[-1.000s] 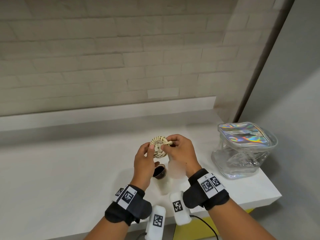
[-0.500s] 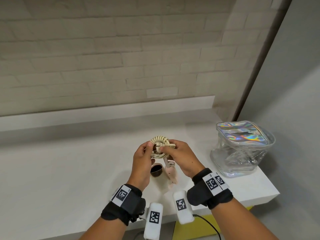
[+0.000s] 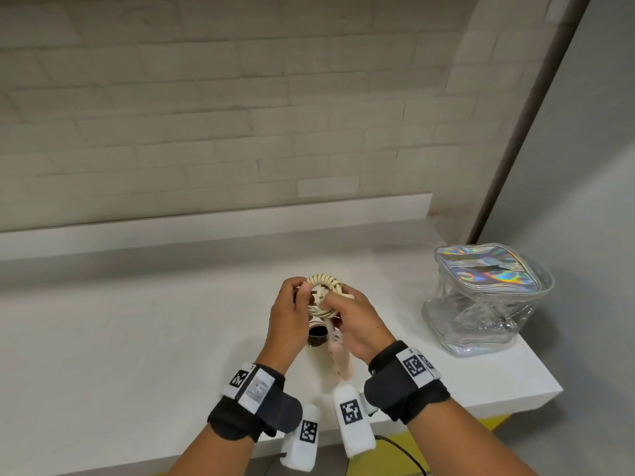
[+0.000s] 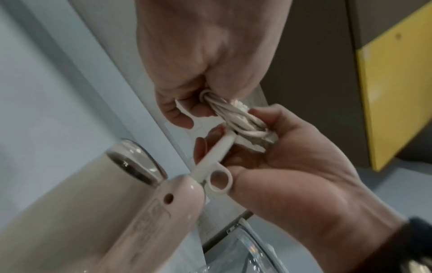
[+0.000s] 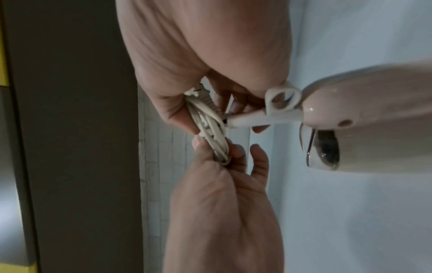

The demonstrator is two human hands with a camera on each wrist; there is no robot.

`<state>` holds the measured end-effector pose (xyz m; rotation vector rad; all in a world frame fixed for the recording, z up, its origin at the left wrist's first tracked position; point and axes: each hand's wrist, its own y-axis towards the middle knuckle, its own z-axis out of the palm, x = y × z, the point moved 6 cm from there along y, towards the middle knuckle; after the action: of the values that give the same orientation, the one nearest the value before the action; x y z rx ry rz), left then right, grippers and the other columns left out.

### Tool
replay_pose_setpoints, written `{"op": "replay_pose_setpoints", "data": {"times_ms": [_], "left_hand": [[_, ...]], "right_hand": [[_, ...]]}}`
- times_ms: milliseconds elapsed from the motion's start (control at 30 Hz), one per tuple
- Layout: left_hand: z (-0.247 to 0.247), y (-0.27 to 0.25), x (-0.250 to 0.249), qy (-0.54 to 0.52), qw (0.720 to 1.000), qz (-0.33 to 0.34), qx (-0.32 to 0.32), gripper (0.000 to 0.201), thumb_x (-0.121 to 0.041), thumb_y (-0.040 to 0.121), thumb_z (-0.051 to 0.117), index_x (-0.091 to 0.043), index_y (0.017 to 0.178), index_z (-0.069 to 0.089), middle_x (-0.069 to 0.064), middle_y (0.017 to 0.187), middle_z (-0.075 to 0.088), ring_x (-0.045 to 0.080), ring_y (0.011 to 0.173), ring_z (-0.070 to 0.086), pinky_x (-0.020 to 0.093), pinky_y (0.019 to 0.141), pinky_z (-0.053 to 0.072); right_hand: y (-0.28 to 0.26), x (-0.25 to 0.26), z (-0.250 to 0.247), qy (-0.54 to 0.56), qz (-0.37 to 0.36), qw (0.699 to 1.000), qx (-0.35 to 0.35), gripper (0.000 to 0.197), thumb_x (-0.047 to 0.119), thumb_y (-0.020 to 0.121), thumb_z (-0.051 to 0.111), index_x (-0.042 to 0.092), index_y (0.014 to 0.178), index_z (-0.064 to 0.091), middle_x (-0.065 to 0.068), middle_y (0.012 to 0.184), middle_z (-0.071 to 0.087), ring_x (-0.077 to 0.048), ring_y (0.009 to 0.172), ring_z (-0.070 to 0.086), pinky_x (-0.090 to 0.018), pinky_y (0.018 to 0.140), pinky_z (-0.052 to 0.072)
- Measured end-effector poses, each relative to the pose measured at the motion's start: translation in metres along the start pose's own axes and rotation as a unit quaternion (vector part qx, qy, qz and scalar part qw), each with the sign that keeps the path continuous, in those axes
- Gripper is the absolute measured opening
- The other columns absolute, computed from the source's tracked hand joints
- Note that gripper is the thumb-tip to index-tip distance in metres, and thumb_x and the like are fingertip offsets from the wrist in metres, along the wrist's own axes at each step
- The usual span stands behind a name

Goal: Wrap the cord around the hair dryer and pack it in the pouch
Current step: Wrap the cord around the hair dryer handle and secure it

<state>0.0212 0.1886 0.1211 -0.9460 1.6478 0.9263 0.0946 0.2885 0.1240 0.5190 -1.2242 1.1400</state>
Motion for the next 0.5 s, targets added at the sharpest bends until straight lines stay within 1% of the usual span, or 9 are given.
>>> {"op": "replay_pose_setpoints", "data": {"times_ms": [67, 133, 167, 233, 333, 367, 433, 467, 500], "left_hand": [[0.0015, -0.002, -0.0003, -0.044, 0.997, -0.014, 0.057, 0.018, -0.025, 0.101, 0.044, -0.027, 0.116, 0.054, -0.002, 0.107, 0.066, 0.011, 0.094, 0.066, 0.022, 0.075, 0.054], [0.0031, -0.004, -0.0025, -0.075, 0.989, -0.03, 0.124, 0.024, -0.02, 0.101, 0.047, -0.022, 0.123, 0.056, -0.002, 0.112, 0.067, 0.008, 0.097, 0.066, 0.018, 0.074, 0.051], [0.0023, -0.0046, -0.0033, -0.08, 0.987, -0.034, 0.136, 0.025, -0.018, 0.1, 0.047, -0.021, 0.123, 0.057, -0.002, 0.113, 0.068, 0.01, 0.098, 0.065, 0.017, 0.073, 0.051], [-0.0007, -0.003, -0.0033, -0.073, 0.99, -0.038, 0.113, 0.023, -0.016, 0.1, 0.048, -0.02, 0.119, 0.06, -0.001, 0.11, 0.069, 0.013, 0.096, 0.065, 0.019, 0.073, 0.051], [-0.0048, -0.0028, 0.0033, -0.081, 0.993, -0.061, 0.054, 0.018, -0.019, 0.099, 0.049, -0.021, 0.111, 0.063, 0.0, 0.103, 0.07, 0.017, 0.094, 0.065, 0.029, 0.075, 0.054], [-0.0054, -0.0038, 0.0052, -0.099, 0.991, -0.073, 0.051, 0.018, -0.02, 0.1, 0.049, -0.021, 0.109, 0.064, 0.0, 0.101, 0.07, 0.017, 0.093, 0.066, 0.031, 0.076, 0.054], [-0.0064, -0.0032, 0.0057, -0.137, 0.984, -0.092, 0.064, 0.019, -0.021, 0.1, 0.049, -0.018, 0.108, 0.066, 0.001, 0.097, 0.07, 0.016, 0.09, 0.066, 0.032, 0.074, 0.053], [-0.0062, -0.0022, 0.0056, -0.151, 0.981, -0.098, 0.071, 0.02, -0.022, 0.1, 0.049, -0.017, 0.108, 0.066, 0.002, 0.096, 0.071, 0.015, 0.088, 0.066, 0.031, 0.072, 0.053], [-0.005, -0.0018, 0.0054, -0.162, 0.978, -0.104, 0.079, 0.02, -0.022, 0.1, 0.049, -0.016, 0.109, 0.066, 0.003, 0.097, 0.071, 0.014, 0.086, 0.067, 0.029, 0.07, 0.053]], "right_hand": [[0.0039, 0.0, -0.0027, 0.029, 0.008, 1.0, -0.003, 0.038, -0.006, 0.072, 0.055, -0.005, 0.11, 0.059, -0.019, 0.094, 0.063, -0.03, 0.086, 0.061, -0.043, 0.079, 0.048], [0.0066, 0.0009, -0.0057, 0.055, 0.006, 0.998, -0.006, 0.045, -0.007, 0.067, 0.056, -0.01, 0.113, 0.055, -0.021, 0.096, 0.059, -0.036, 0.091, 0.056, -0.049, 0.085, 0.045], [0.0061, 0.0012, -0.0059, 0.06, 0.004, 0.998, -0.006, 0.048, -0.006, 0.065, 0.056, -0.011, 0.113, 0.054, -0.021, 0.096, 0.058, -0.036, 0.092, 0.055, -0.049, 0.086, 0.044], [0.0066, -0.0016, -0.0055, 0.059, -0.009, 0.998, -0.002, 0.045, -0.004, 0.065, 0.057, -0.01, 0.11, 0.058, -0.02, 0.094, 0.06, -0.035, 0.091, 0.056, -0.048, 0.085, 0.044], [0.0067, -0.0033, -0.0001, 0.035, -0.023, 0.999, 0.014, 0.033, -0.002, 0.066, 0.059, -0.001, 0.099, 0.066, -0.018, 0.091, 0.065, -0.033, 0.089, 0.06, -0.049, 0.086, 0.048], [0.0065, -0.0027, 0.0006, 0.029, -0.027, 0.999, 0.019, 0.029, -0.003, 0.069, 0.06, 0.001, 0.096, 0.068, -0.017, 0.09, 0.066, -0.032, 0.088, 0.061, -0.048, 0.084, 0.048], [0.0055, -0.0007, -0.0008, 0.025, -0.027, 0.999, 0.027, 0.018, -0.004, 0.077, 0.063, 0.002, 0.093, 0.069, -0.015, 0.087, 0.069, -0.027, 0.085, 0.064, -0.039, 0.08, 0.05], [0.005, 0.0001, -0.0025, 0.027, -0.024, 0.999, 0.031, 0.016, -0.003, 0.081, 0.063, -0.001, 0.096, 0.07, -0.016, 0.09, 0.071, -0.026, 0.086, 0.066, -0.037, 0.08, 0.051], [0.0049, 0.0001, -0.0041, 0.033, -0.02, 0.999, 0.036, 0.018, -0.001, 0.084, 0.063, -0.004, 0.101, 0.069, -0.018, 0.096, 0.071, -0.027, 0.089, 0.067, -0.038, 0.085, 0.052]]}}
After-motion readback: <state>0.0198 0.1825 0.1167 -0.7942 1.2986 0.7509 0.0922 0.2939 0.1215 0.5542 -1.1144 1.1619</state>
